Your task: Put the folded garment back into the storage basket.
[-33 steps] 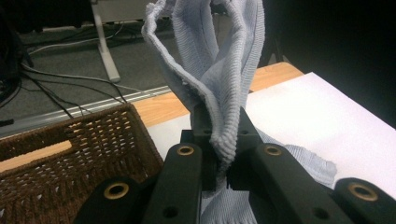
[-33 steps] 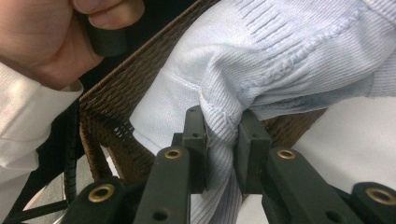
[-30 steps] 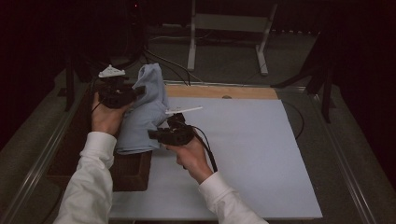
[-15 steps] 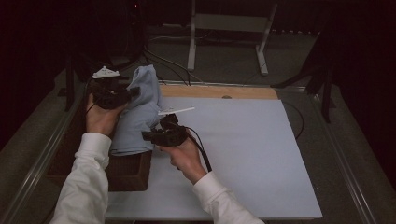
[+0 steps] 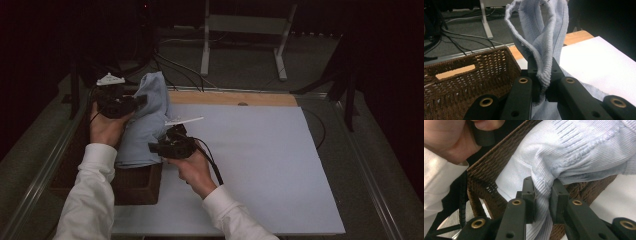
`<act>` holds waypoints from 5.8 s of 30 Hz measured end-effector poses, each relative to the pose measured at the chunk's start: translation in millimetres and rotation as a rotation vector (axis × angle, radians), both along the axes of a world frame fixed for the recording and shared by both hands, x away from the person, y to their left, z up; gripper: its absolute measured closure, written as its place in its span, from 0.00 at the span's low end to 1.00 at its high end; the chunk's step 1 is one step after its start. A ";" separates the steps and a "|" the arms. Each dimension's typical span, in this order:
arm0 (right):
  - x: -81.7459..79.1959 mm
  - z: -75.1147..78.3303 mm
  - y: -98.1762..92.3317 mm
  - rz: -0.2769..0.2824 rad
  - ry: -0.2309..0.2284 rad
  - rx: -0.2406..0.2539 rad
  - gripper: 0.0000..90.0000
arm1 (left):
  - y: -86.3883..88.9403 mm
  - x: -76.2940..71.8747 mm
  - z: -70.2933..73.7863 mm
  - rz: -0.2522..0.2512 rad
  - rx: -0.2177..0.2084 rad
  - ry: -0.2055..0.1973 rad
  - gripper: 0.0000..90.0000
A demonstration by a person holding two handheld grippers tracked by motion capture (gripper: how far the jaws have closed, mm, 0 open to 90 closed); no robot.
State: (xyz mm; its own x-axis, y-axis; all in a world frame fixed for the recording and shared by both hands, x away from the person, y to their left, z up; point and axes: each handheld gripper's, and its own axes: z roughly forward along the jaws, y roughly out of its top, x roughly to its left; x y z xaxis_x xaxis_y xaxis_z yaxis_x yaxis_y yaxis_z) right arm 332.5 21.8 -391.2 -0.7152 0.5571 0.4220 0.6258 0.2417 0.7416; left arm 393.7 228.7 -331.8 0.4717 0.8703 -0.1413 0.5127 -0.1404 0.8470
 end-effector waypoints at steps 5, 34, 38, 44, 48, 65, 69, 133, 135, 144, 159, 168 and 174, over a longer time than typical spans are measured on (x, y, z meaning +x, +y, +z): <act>-2.1 -2.0 5.8 0.005 0.004 0.000 0.86 | 4.1 -0.7 -1.8 0.006 0.000 0.004 0.95; -3.0 -1.3 28.2 0.014 0.004 -0.007 0.86 | 21.6 -3.5 -2.6 0.028 -0.006 0.003 0.95; -2.1 -0.9 30.2 0.016 0.001 -0.013 0.86 | 25.0 -4.2 -1.1 0.032 -0.005 0.002 0.95; 0.0 -2.2 32.6 0.014 0.007 -0.011 0.86 | 29.3 -3.8 -0.7 0.032 -0.006 0.000 0.95; 1.2 -1.7 34.2 0.010 0.008 -0.012 0.86 | 31.5 -3.8 0.2 0.032 -0.005 0.000 0.95; 2.8 -0.8 47.8 0.015 0.006 -0.026 0.86 | 48.1 -4.8 4.1 0.045 -0.002 -0.002 0.95; 1.9 -3.3 51.2 0.018 0.016 -0.025 0.86 | 51.1 -4.9 3.3 0.046 -0.002 0.001 0.95; -11.7 -18.9 103.2 -0.058 -0.016 -0.191 0.23 | 81.8 2.0 -25.3 0.249 0.079 0.107 0.29; -12.5 -18.7 102.0 -0.068 -0.033 -0.219 0.17 | 79.5 1.3 -25.9 0.254 0.075 0.097 0.20; -11.3 -17.5 92.0 -0.020 -0.036 -0.190 0.10 | 75.8 -0.5 -23.7 0.258 0.071 0.075 0.03; -7.6 -13.5 80.5 -0.015 -0.056 -0.162 0.04 | 68.9 -3.0 -23.5 0.209 0.093 0.055 0.00; -6.2 -10.0 72.3 -0.017 -0.073 -0.157 0.03 | 62.6 -6.0 -22.1 0.185 0.079 0.048 0.00; -4.7 -7.8 64.8 -0.019 -0.074 -0.146 0.02 | 55.7 -10.6 -21.3 0.153 0.081 0.038 0.00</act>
